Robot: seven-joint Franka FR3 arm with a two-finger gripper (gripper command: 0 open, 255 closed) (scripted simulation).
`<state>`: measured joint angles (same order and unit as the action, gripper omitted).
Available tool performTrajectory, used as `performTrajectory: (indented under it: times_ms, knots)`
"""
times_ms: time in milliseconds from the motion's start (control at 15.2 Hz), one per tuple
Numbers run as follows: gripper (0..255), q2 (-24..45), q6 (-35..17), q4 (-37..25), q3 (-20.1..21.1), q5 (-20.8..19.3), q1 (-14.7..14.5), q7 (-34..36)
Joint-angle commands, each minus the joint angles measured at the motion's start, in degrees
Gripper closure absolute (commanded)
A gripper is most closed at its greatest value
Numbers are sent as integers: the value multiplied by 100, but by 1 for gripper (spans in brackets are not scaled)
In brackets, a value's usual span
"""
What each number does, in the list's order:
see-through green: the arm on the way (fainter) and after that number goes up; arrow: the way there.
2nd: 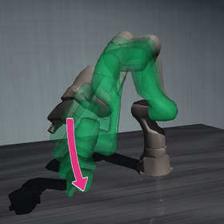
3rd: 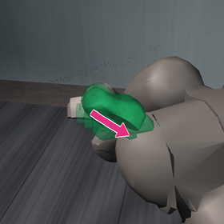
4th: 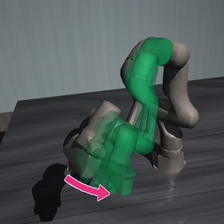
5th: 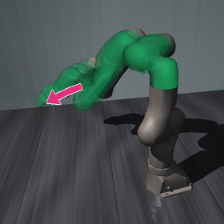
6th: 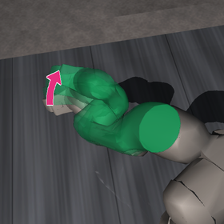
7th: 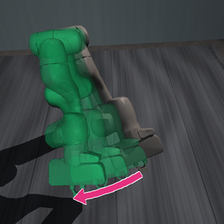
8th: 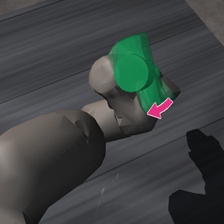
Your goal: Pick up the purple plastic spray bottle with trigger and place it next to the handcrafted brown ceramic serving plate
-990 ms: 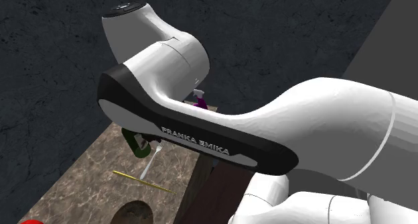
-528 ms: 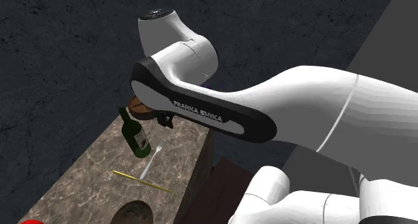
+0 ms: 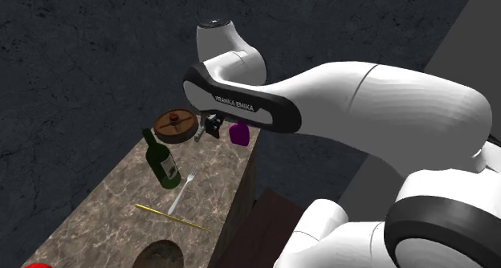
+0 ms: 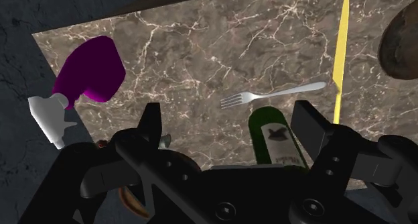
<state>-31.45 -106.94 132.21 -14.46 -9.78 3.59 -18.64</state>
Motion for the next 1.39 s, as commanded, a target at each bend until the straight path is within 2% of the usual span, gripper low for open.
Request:
performTrajectory:
  times_ms: [0,462,858,1056,1320]
  knots:
    - [0,319,-268,-121,-291,-11,32,-337]
    - [0,1528,-992,-733,-1153,342,15,-1452]
    - [0,2839,-1369,-1576,-1778,1196,42,-2627]
    - [0,3582,-1414,-2123,-1950,1795,193,-3261]
    - [0,3814,-1609,-2108,-1931,1981,257,-3416]
